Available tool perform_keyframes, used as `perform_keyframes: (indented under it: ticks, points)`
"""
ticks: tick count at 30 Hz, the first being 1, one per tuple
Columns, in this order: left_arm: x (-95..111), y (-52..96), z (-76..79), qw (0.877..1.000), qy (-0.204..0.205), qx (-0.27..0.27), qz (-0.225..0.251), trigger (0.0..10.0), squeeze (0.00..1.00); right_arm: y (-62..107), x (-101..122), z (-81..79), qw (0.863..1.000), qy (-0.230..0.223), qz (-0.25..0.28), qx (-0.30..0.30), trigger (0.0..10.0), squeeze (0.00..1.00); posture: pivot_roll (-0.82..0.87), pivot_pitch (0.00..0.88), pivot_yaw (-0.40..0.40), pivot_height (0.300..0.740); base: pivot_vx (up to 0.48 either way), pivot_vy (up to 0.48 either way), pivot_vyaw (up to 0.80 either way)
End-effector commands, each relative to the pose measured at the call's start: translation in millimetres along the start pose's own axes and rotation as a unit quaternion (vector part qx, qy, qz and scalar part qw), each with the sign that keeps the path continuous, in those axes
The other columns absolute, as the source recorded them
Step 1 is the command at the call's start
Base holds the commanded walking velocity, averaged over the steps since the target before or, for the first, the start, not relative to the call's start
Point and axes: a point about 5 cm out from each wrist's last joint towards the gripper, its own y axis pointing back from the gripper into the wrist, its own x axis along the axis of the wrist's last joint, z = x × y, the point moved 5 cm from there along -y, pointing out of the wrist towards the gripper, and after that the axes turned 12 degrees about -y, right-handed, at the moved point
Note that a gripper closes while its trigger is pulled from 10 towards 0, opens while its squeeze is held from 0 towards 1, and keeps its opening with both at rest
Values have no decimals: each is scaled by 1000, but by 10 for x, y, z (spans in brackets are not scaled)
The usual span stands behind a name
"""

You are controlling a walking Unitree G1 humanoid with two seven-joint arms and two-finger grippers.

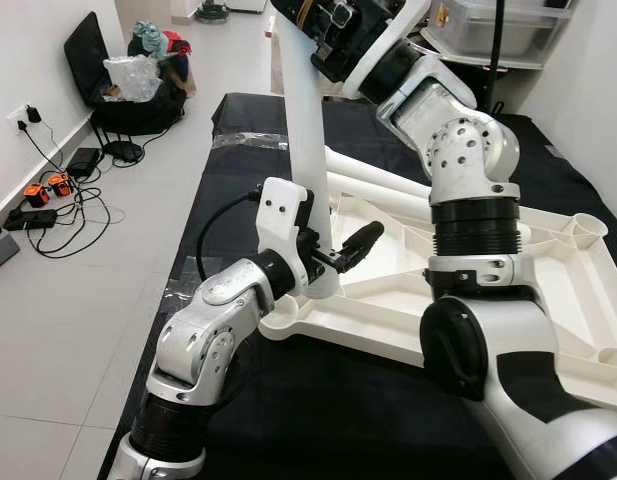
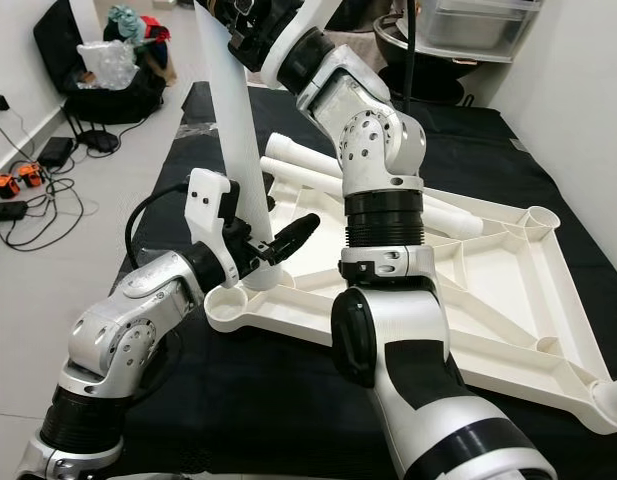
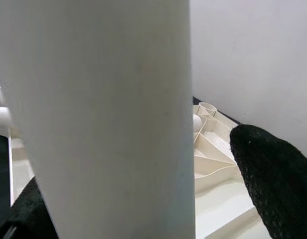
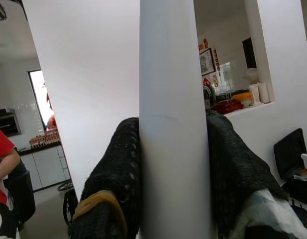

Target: Building children table

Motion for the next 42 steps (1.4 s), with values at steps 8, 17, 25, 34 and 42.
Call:
perform_keyframes:
  ticks: [8, 17, 25, 34, 42]
  points:
    - [-135, 34, 92, 999, -5, -12, -33, 10000, 0, -7, 144, 7, 999, 30, 21, 1, 0, 0, 41, 64, -80, 740, 0, 0, 0]
    - [-141, 50, 58, 999, -7, -7, -36, 10000, 0, -14, 213, 13, 999, 28, 32, -1, 0, 0, 41, 66, -78, 740, 0, 0, 0]
    - [-271, 60, -26, 999, -7, 6, -52, 10000, 0, -35, 231, -97, 999, 20, 31, 22, 0, 0, 43, 64, -90, 740, 0, 0, 0]
    - [-305, 75, -128, 998, -12, 15, -60, 10000, 0, -57, 231, -154, 999, 16, 26, 39, 0, 0, 38, 79, -71, 740, 0, 0, 0]
    - [-236, 64, -202, 998, -30, 29, -44, 0, 0, -56, 205, -184, 999, 10, 22, 46, 0, 0, 34, 87, -68, 740, 0, 0, 0]
